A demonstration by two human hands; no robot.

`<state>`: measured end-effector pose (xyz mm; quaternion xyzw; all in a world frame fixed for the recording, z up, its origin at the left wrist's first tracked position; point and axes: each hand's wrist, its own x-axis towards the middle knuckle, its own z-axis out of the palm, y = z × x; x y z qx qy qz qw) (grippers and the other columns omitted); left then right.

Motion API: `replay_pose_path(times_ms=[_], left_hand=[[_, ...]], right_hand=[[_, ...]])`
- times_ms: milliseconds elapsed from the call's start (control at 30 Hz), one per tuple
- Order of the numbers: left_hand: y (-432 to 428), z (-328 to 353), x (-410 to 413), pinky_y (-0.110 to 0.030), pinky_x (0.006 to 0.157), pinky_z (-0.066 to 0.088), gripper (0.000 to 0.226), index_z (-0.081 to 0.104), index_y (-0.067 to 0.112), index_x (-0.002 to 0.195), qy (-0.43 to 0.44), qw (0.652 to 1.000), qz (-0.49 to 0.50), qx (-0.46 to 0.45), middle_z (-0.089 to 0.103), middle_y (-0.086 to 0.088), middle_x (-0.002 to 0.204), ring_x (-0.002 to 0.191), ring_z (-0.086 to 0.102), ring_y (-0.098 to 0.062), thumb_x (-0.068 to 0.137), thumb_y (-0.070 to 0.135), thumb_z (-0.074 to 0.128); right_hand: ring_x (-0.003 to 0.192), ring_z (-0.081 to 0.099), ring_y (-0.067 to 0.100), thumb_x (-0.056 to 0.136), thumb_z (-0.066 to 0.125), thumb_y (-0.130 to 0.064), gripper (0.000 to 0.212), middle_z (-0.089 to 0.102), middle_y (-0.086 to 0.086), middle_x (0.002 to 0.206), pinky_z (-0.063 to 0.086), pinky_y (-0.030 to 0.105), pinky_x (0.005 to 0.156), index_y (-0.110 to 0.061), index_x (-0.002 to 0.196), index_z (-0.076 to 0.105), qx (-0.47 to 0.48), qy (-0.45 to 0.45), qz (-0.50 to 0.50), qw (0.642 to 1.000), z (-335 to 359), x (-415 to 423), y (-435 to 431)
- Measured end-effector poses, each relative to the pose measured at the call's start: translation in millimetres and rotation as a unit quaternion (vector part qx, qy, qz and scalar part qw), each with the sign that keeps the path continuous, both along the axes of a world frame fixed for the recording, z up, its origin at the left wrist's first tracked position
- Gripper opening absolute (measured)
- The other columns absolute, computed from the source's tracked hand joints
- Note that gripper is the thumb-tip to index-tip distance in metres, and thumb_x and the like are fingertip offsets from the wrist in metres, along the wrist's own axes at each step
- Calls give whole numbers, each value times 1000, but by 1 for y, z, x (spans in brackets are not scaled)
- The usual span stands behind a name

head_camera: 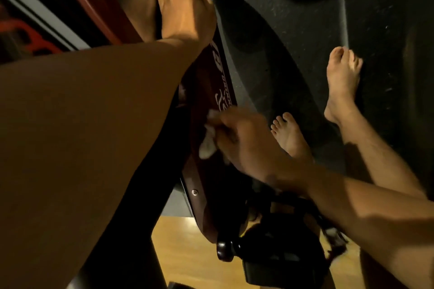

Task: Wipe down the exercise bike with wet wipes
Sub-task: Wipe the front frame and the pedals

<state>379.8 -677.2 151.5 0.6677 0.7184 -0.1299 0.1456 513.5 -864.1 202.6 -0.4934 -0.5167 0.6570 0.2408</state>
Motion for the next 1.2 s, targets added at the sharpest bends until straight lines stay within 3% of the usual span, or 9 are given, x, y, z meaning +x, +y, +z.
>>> replay_pose_path(times_ms=[100, 200, 400, 567, 667, 900, 1000, 1133, 1200], left_hand=[[-6, 3, 0, -39, 122, 2, 53, 30, 7, 148, 14, 999, -34, 6, 27, -13, 156, 148, 17, -29, 101, 30, 33], [-8, 6, -1, -39, 121, 10, 48, 37, 9, 142, 8, 999, -40, 4, 34, -14, 149, 143, 26, -31, 101, 33, 28], [-50, 20, 3, -41, 123, 3, 65, 6, -5, 152, 13, 999, -20, -35, 0, -26, 160, 150, -1, -37, 104, 29, 33], [-69, 40, 6, -42, 123, 6, 65, 7, -8, 151, 0, 997, -6, -80, 0, -28, 160, 149, -1, -38, 104, 23, 38], [-81, 49, 6, -40, 124, 4, 86, 0, -7, 151, 31, 991, -36, -124, -6, -27, 160, 149, -5, -39, 92, 13, 60], [-97, 52, 3, -38, 122, -1, 90, -2, 0, 153, -26, 989, -17, -143, -16, -23, 160, 148, -15, -36, 87, -2, 59], [-97, 54, 3, -37, 119, -9, 92, -3, 6, 155, -80, 985, 35, -147, -17, -16, 161, 148, -18, -30, 89, 5, 60], [-92, 53, 5, -42, 122, 8, 82, 10, 0, 154, -71, 990, 37, -115, -3, -21, 162, 150, -4, -34, 90, 18, 58], [-93, 51, 6, -42, 122, 3, 81, 5, 2, 155, -25, 990, 23, -134, -6, -20, 162, 150, -6, -33, 93, 23, 54]], right_hand=[[88, 65, 15, 92, 56, -7, 18, 68, 7, 98, 54, 25, 75, -8, 106, 68, 4, -10, -48, 999, 16, -25, 17], [84, 61, 7, 95, 52, -11, 15, 65, 1, 98, 45, 8, 68, -11, 107, 62, -22, -54, -42, 997, 8, -26, 6], [63, 57, 0, 88, 55, -10, 7, 59, -8, 74, 42, 10, 54, -16, 92, 57, -42, -7, -40, 998, 15, -17, -10], [62, 55, 3, 90, 54, -10, 7, 57, -5, 73, 42, 13, 52, -11, 96, 57, -29, -11, -28, 999, 18, -15, -11], [61, 54, 1, 91, 54, -10, 5, 56, -8, 72, 39, 10, 53, -12, 95, 57, -36, -8, -29, 999, 21, -16, -10], [89, 60, 10, 92, 54, -18, 18, 65, -5, 96, 42, 17, 61, -21, 106, 64, -99, -79, 137, 982, 51, 17, -3], [85, 60, 5, 93, 54, -19, 19, 64, -8, 91, 45, 11, 62, -22, 103, 69, -117, -74, 143, 980, 83, 48, -1], [81, 55, 6, 85, 63, -24, 20, 58, -4, 97, 42, 9, 66, -19, 105, 64, 47, -199, 145, 968, 130, 48, -52], [85, 60, 18, 75, 73, -20, 27, 62, 7, 97, 46, 17, 67, -10, 100, 69, 152, -257, 109, 948, 138, 42, -81]])
